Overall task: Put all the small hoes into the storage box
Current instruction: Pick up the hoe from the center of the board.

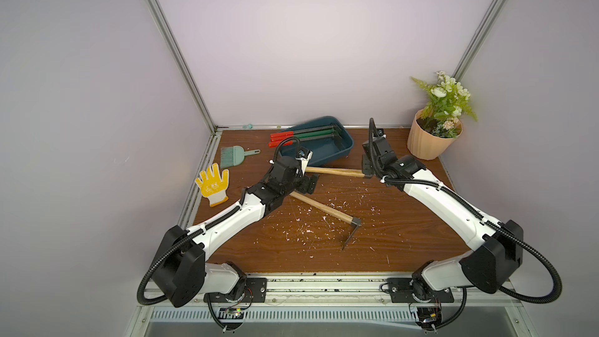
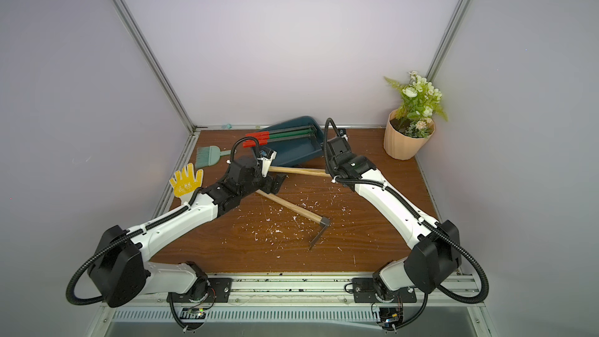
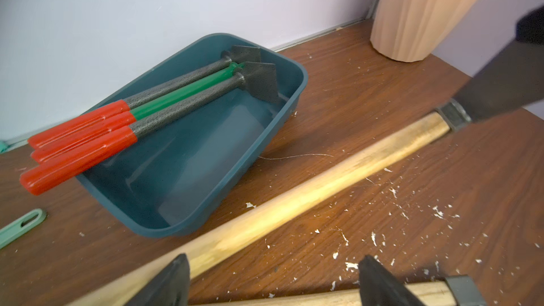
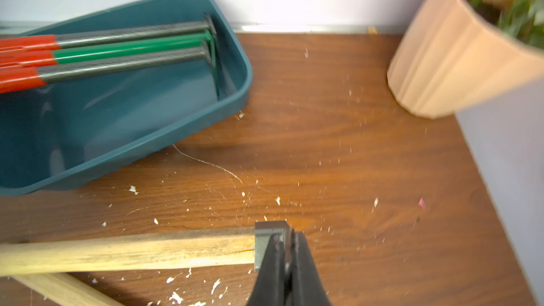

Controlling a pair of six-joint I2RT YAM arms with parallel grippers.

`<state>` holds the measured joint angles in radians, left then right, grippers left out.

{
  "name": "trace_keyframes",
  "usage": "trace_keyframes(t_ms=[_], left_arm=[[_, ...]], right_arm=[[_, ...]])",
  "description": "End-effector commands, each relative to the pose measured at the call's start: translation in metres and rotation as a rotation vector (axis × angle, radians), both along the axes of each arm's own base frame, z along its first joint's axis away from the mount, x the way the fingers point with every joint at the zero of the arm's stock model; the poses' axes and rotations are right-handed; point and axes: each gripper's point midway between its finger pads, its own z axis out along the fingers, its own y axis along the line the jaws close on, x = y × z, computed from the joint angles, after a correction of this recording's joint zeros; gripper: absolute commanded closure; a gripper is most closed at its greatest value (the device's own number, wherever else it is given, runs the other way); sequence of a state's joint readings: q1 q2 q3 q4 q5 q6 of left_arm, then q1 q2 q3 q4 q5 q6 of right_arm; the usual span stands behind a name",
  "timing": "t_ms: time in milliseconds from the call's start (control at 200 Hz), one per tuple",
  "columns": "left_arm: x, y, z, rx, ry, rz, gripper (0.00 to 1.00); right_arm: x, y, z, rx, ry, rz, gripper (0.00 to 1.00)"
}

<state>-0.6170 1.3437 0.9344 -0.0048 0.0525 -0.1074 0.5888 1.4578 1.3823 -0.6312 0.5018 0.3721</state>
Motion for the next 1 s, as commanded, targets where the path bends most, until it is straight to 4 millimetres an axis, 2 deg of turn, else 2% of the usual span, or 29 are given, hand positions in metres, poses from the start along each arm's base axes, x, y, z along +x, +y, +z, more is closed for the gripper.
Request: trace_keyframes(t_ms=[0, 125, 295, 565, 821, 996], left_arm=[[-0.014, -0.016, 0.012, 0.001, 0.008, -0.125, 0.1], [-0.019, -0.018, 0.008, 0.041, 0.035, -0.164, 0.1], [-0.012, -0.004, 0.001, 0.145, 0.044, -0.118, 0.09], [-0.009, -0.013, -0.01, 0.241, 0.087, -0.17, 0.08], [-0.004, -0.023, -0.02, 0.274, 0.104, -0.184, 0.1], [0.002, -0.022, -0.008, 0.26, 0.067, -0.157, 0.12]], right_arm=[[0.016, 0.01, 0.043, -0.078, -0.117, 0.105, 1.0], [0.022, 0.015, 0.06, -0.089, -0.171, 0.134, 1.0], [0.02, 0.02, 0.077, -0.083, -0.234, 0.184, 1.0], [0.012, 0.021, 0.102, -0.08, -0.312, 0.237, 1.0], [0.003, 0.027, 0.117, -0.058, -0.362, 0.306, 1.0], [-0.001, 0.029, 0.118, -0.061, -0.356, 0.334, 1.0]])
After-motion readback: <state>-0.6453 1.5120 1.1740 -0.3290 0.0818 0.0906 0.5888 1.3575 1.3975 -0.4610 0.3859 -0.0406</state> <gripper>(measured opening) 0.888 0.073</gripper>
